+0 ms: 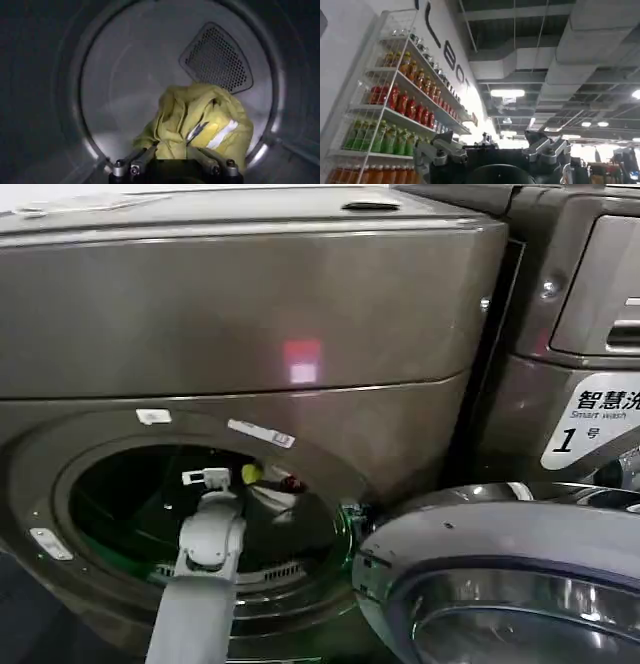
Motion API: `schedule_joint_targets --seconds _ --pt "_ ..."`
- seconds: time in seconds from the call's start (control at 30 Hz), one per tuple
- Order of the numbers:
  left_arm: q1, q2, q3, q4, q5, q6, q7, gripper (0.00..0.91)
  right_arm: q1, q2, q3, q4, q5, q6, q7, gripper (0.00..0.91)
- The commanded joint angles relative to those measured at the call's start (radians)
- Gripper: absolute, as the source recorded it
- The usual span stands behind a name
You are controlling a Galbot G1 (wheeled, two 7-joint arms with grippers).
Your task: Grasp the clothes from the dryer.
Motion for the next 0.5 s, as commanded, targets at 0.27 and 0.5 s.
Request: schedule_joint_targets --seconds 0.27,0.5 --pt "0.009 -0.003 0.003 -0.008 -0.009 0.006 -0.023 0.000 0.000 -0.001 -0.001 -0.013 0.010 0.014 0.000 0.907" --pt "0.013 -0.002 0.003 -0.008 -0.005 0.005 -0.020 0.000 0.000 -0.001 0.004 -0.005 -0.024 -0.014 0.019 0.907"
